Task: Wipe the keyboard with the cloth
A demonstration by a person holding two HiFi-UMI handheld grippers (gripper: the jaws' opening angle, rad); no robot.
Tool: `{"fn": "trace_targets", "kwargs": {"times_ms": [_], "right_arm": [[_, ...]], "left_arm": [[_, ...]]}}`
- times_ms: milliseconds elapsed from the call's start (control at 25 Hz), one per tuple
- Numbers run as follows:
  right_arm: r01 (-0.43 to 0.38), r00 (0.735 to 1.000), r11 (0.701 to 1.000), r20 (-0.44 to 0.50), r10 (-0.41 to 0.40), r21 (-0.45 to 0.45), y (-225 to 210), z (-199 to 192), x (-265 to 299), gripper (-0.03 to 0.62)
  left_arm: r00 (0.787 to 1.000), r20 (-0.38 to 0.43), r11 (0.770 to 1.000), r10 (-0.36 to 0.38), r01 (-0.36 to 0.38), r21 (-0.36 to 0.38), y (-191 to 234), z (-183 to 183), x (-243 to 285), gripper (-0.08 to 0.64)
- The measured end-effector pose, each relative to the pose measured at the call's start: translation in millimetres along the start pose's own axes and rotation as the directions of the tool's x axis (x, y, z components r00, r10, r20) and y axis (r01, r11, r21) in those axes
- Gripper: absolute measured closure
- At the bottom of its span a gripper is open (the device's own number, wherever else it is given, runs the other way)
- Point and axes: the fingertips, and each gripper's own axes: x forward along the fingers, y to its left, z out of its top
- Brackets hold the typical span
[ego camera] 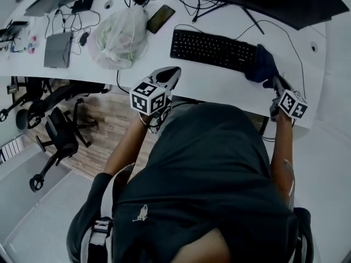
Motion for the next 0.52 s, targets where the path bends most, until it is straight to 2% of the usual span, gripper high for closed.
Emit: {"fn": "trace_targets", "kwargs": {"times_ms": [120,280,400,520], "right_arm": [[-0.007,1.000,1.000,-0.010,0.008,0.020,0.3,-12.8,1.5,0.554],[-0.020,1.000,0.998,-0.015,0.021,0.064,-4.8,-28.5,8.0,0.554],[-0.014,0.999,0.996,-0.034,0.016,0.085,-20.4,-40.6,12.0,0.554],[0.004,0.998,0.996,-0.060,0.001,0.094,-34.9,-48.3,11.0,0.554]], "left_arm": [[0.990,-0.137,1.000,-0.017,0.015,-0.013,-6.8,-42.7,11.8,0.558],[0.956,-0.295,1.000,0.004,-0.010,-0.018,1.7,-97.4,15.6,0.558],[0.940,-0.340,0.994,0.013,-0.049,-0.097,7.1,-126.5,14.5,0.558],[0.931,-0.365,0.977,0.017,-0.093,-0.191,8.2,-150.7,12.9,0.558]]}}
